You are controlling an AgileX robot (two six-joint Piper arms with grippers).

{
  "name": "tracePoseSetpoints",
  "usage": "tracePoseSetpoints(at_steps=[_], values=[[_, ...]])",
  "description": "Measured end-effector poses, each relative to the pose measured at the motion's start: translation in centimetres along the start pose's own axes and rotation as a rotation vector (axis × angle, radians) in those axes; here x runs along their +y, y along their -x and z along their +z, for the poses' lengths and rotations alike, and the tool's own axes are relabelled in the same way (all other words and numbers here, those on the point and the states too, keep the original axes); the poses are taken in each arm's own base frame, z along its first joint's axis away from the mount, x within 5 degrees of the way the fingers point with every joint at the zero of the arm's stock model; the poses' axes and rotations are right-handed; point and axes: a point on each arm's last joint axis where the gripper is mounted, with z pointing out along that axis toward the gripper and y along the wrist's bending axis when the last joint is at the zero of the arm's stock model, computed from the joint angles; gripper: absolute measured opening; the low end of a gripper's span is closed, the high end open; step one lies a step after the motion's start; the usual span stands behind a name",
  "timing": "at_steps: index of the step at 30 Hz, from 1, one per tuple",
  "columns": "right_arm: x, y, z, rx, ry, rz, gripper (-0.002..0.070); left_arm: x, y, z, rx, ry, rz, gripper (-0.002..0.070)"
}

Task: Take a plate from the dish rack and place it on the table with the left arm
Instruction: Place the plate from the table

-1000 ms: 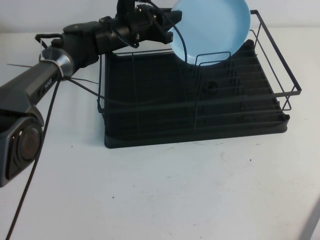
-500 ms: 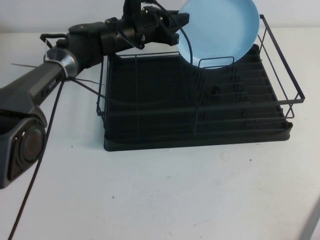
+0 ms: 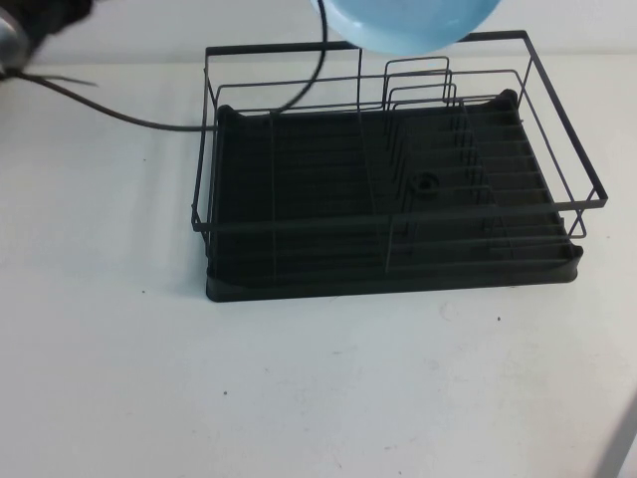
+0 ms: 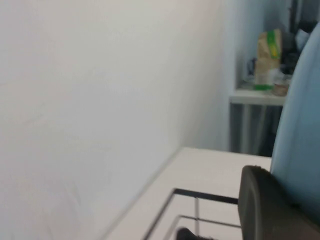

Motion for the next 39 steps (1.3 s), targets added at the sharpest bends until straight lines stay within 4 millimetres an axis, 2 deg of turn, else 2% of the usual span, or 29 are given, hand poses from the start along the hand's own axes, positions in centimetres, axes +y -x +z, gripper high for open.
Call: tracePoseSetpoints(at_steps=[3,5,8,9,13,17,20,26,30,34,39], values=[[0.0,0.0,0.0,0.000,0.000,0.000,-0.0020,-1.0,2.4,-2.5,0.110,-0.105,-0.061,0.0045],[0.0,0.0,0.0,0.000,0.000,0.000,-0.0020,-1.6,3.3,-4.1,0.206,-0.148,-0.168,0.0045],[0.0,0.0,0.0,0.000,0.000,0.000,-0.0020,-1.6,4.0,-6.0,0.330,-0.094,-0.427,0.0045],[0.0,0.0,0.0,0.000,0.000,0.000,-0.0020,-1.3,3.9,-6.6,0.368,-0.056,-0.505,0.0045],[0.0,0.0,0.0,0.000,0.000,0.000,-0.0020,-1.0,2.7,-7.5,0.506,0.049,-0.618,0.0045],[0.0,0.0,0.0,0.000,0.000,0.000,-0.0020,-3.0,1.4,-7.6,0.597,0.042,-0.678,0.0045],[0.0,0.0,0.0,0.000,0.000,0.000,-0.0021,-6.4,-0.3,-7.7,0.673,-0.035,-0.700,0.0045],[0.0,0.0,0.0,0.000,0.000,0.000,-0.0020,-15.0,-3.9,-9.5,0.763,-0.256,-0.713,0.0045],[0.0,0.0,0.0,0.000,0.000,0.000,-0.0020,-19.4,-8.5,-10.6,0.744,-0.340,-0.855,0.0045],[0.0,0.0,0.0,0.000,0.000,0.000,-0.0020,-20.9,-12.9,-11.1,0.713,-0.227,-0.943,0.0045],[0.0,0.0,0.0,0.000,0.001,0.002,-0.0020,-20.4,-17.0,-10.7,0.747,-0.092,-0.947,0.0045]])
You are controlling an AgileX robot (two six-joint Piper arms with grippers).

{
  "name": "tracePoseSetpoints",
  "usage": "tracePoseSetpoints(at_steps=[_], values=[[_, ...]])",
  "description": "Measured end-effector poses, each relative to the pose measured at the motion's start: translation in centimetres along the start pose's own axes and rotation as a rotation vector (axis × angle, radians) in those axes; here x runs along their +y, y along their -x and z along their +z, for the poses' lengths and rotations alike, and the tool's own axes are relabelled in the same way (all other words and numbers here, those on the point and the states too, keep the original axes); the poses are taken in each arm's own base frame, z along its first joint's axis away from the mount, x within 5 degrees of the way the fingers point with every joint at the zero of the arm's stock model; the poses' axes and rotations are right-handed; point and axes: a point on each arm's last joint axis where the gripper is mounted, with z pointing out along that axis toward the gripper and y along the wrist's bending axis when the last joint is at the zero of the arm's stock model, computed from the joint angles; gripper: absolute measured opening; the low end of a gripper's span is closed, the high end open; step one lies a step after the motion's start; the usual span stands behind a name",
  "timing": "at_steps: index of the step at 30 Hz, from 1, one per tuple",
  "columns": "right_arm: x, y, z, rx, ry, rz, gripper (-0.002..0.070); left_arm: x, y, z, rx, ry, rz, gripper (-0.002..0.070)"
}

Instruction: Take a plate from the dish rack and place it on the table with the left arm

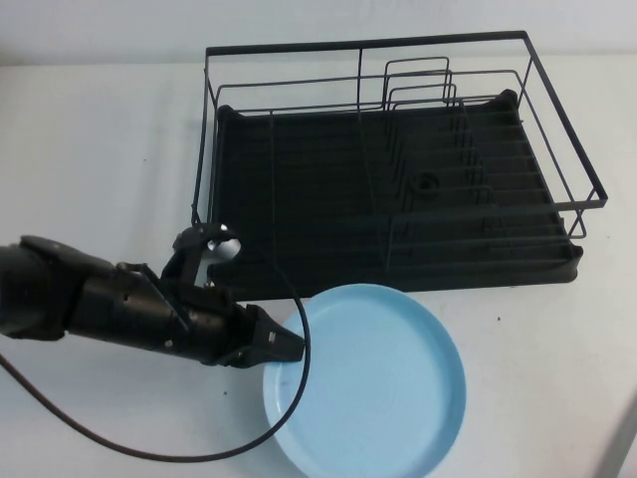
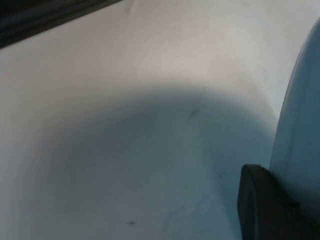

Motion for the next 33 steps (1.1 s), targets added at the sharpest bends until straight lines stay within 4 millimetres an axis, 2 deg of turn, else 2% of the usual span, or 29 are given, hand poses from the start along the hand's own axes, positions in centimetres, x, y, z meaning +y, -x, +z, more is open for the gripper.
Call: tracePoseSetpoints(at_steps=[4,6,8,14,17,19,21,22,24,26,28,30,33], values=[[0.0,0.0,0.0,0.000,0.000,0.000,-0.0020,1.9,-0.7,1.7,0.021,0.012,-0.066,0.0051],[0.0,0.0,0.0,0.000,0.000,0.000,-0.0020,2.4,-0.9,2.3,0.030,0.014,-0.089,0.0080],[0.0,0.0,0.0,0.000,0.000,0.000,-0.0021,3.0,-1.1,2.6,0.039,0.029,-0.095,0.0148],[0.0,0.0,0.0,0.000,0.000,0.000,-0.0020,2.8,-0.5,2.2,0.035,-0.014,-0.078,0.0441],[0.0,0.0,0.0,0.000,0.000,0.000,-0.0021,3.6,0.1,1.1,0.018,-0.016,-0.075,0.0498],[0.0,0.0,0.0,0.000,0.000,0.000,-0.0020,3.9,0.9,-0.4,-0.015,-0.027,-0.083,0.0508],[0.0,0.0,0.0,0.000,0.000,0.000,-0.0020,3.8,2.0,-2.7,-0.066,-0.058,-0.074,0.0487],[0.0,0.0,0.0,0.000,0.000,0.000,-0.0020,3.4,2.7,-4.2,-0.096,-0.068,-0.053,0.0453],[0.0,0.0,0.0,0.000,0.000,0.000,-0.0020,2.4,3.5,-6.9,-0.146,-0.064,-0.001,0.0349],[0.0,0.0,0.0,0.000,0.000,0.000,-0.0020,0.6,3.9,-9.6,-0.172,-0.015,0.089,0.0176],[0.0,0.0,0.0,0.000,0.000,0.000,-0.0020,-1.5,3.8,-11.6,-0.169,0.061,0.195,0.0074],[0.0,0.0,0.0,0.000,0.000,0.000,-0.0020,-3.9,3.5,-13.5,-0.202,0.159,0.281,0.0033],[0.0,0.0,0.0,0.000,0.000,0.000,-0.0021,-7.5,2.3,-15.6,-0.288,0.299,0.390,0.0009]])
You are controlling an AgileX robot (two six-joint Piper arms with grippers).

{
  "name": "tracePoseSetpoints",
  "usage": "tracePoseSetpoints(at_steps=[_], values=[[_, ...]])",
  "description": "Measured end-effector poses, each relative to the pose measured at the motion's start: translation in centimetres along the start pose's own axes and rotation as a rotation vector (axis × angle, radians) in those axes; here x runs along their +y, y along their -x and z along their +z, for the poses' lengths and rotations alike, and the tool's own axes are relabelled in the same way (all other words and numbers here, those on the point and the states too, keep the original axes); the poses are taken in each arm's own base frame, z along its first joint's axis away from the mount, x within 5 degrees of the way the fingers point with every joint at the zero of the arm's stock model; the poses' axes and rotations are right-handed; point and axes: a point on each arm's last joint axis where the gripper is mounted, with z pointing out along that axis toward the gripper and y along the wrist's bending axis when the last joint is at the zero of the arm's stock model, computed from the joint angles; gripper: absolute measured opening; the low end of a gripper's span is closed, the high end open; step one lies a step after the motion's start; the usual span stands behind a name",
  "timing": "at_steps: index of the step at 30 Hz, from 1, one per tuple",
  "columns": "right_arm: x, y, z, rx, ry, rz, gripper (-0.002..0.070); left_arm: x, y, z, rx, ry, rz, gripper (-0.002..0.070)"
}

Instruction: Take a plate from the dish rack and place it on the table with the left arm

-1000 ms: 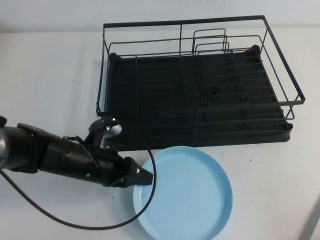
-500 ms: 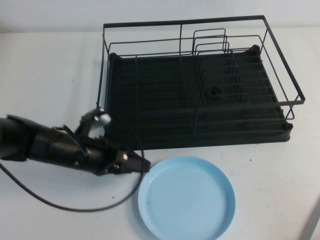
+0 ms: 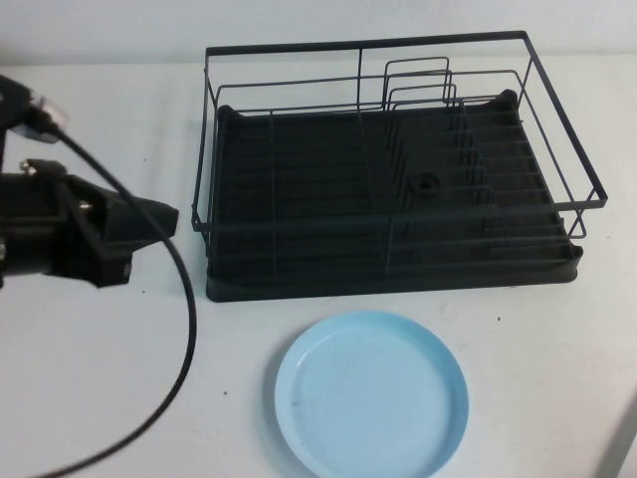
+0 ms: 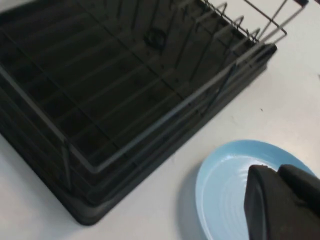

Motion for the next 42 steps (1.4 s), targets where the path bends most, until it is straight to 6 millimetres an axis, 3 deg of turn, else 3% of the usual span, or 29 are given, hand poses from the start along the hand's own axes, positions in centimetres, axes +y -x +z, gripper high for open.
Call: tracePoseSetpoints(at_steps=[3,6,13,17,21,26,33,42], values=[[0.0,0.0,0.0,0.000,0.000,0.000,-0.0020,-2.9,-0.3,-3.0,-0.091,0.126,0.085,0.0002],[0.0,0.0,0.0,0.000,0.000,0.000,-0.0020,-5.7,-1.8,-5.8,-0.182,0.242,0.141,0.0000],[0.0,0.0,0.0,0.000,0.000,0.000,-0.0020,-11.5,-7.8,-10.0,-0.277,0.404,0.292,0.0000],[0.0,0.0,0.0,0.000,0.000,0.000,-0.0021,-14.7,-11.2,-12.3,-0.415,0.515,0.366,0.0000],[0.0,0.0,0.0,0.000,0.001,0.002,-0.0021,-14.4,-12.8,-12.5,-0.466,0.559,0.142,-0.0001],[0.0,0.0,0.0,0.000,0.001,0.002,-0.0020,-12.0,-12.8,-10.9,-0.361,0.568,-0.078,-0.0001],[0.0,0.0,0.0,0.000,0.001,0.002,-0.0020,-9.6,-12.5,-9.6,-0.257,0.629,-0.101,-0.0001],[0.0,0.0,0.0,0.000,0.001,0.002,-0.0020,-8.4,-13.9,-8.7,-0.209,0.701,-0.052,-0.0001]])
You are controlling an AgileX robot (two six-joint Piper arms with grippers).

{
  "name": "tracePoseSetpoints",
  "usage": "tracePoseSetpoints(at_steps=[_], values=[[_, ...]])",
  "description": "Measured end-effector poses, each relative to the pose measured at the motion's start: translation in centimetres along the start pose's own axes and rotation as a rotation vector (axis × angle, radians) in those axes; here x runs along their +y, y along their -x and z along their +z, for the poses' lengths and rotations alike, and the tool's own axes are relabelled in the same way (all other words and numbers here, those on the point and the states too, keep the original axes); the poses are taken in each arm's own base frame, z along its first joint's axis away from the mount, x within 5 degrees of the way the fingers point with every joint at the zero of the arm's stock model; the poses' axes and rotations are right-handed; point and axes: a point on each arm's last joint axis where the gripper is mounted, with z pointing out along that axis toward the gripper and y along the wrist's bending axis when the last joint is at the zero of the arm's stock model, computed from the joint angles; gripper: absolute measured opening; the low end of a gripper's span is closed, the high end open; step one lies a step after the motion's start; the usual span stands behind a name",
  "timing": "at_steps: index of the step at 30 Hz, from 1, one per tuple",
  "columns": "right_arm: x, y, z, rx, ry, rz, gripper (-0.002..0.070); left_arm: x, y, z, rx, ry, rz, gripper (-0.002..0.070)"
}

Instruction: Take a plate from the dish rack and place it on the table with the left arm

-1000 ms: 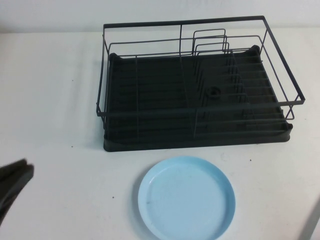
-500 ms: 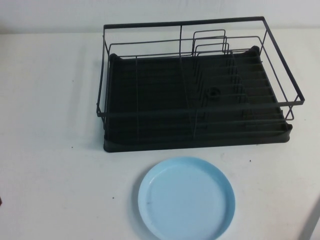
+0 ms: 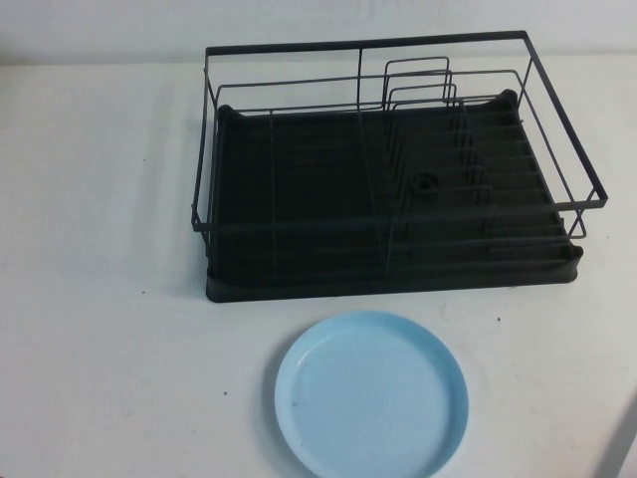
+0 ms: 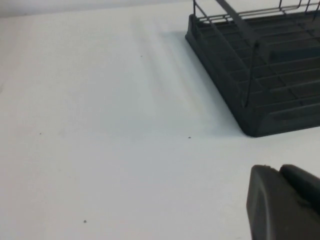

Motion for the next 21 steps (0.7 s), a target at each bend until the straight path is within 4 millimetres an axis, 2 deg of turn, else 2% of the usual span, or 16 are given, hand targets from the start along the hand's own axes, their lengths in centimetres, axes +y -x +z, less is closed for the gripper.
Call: tracePoseSetpoints(at_steps=[5,12,21], values=[[0.0,0.0,0.0,0.000,0.000,0.000,-0.0020,0.5,-2.1,1.1,0.018,0.082,0.017,-0.0001],[0.0,0.0,0.0,0.000,0.000,0.000,-0.0020,0.2,-7.1,2.7,-0.092,0.137,-0.048,-0.0001],[0.0,0.0,0.0,0.000,0.000,0.000,-0.0020,-0.3,-8.8,1.6,-0.050,0.130,-0.062,-0.0001]])
